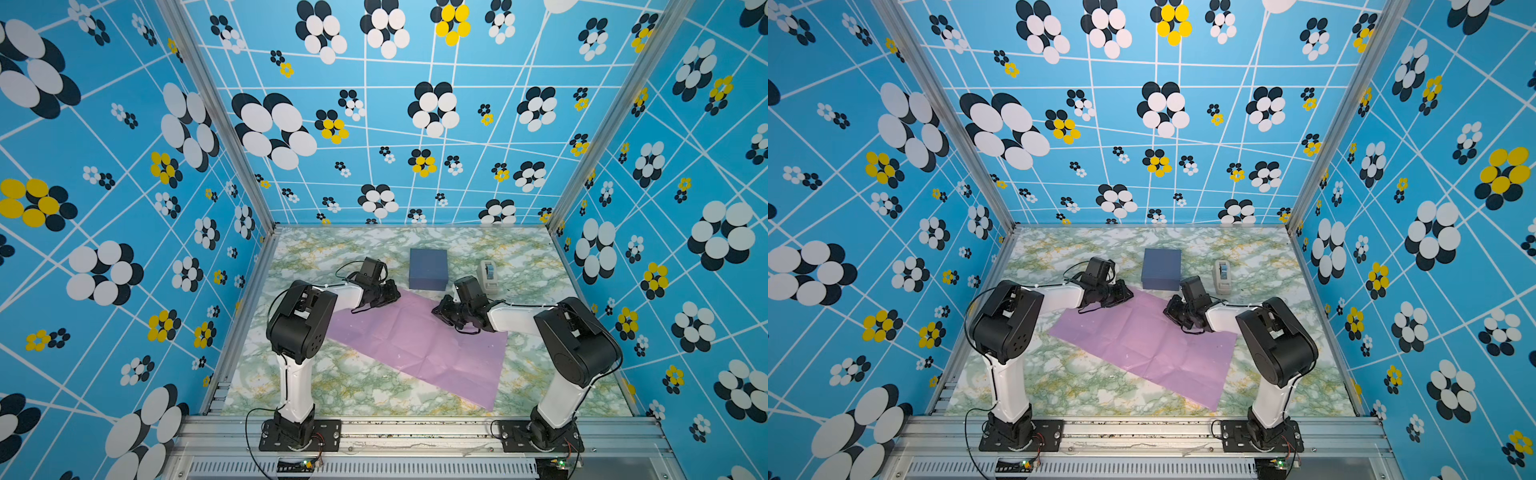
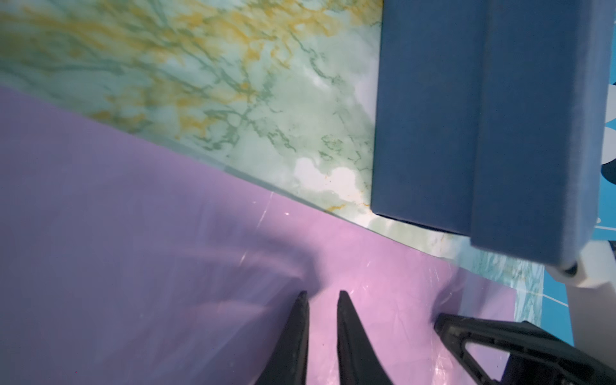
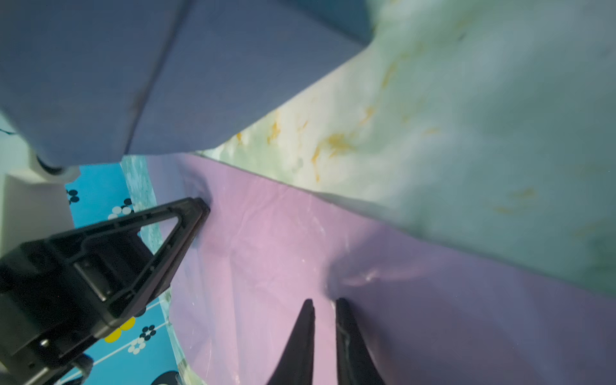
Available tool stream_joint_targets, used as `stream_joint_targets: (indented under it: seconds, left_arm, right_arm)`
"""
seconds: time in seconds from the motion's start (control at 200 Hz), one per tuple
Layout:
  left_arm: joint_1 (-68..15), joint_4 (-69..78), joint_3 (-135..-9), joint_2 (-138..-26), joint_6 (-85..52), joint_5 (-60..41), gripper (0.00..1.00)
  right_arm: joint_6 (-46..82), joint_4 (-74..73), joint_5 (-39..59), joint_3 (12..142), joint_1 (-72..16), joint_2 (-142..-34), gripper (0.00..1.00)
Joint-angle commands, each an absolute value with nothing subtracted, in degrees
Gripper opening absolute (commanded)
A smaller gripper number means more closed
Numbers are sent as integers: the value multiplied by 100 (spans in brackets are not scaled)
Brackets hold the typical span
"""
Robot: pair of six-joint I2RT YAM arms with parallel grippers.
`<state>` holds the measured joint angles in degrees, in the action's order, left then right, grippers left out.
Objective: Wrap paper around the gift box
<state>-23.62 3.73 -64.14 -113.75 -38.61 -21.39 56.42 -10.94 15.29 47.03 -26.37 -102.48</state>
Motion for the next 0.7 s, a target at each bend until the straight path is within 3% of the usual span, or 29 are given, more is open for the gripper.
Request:
stream_joint_targets:
  seconds: [0.0, 0.555, 0.62, 0.695]
  left_arm:
    - [-2232, 79, -6304, -11541, -3957, -1925, 20]
    - [-2221, 136, -6735, -11939, -4101, -1886, 20]
    - [-2217, 132, -6783, -11978, -4092, -1864, 20]
    - [-2215, 115, -6875, -12045, -4080, -1889, 20]
  right_arm:
    - [5487, -448, 1120, 4449, -2359, -10390, 17]
    - [5074, -77, 880, 4901, -2118, -10551, 16]
    - [5028, -44, 864, 4922, -2118, -10354, 21]
    - [4924, 87, 798, 4927, -2118, -9998, 35]
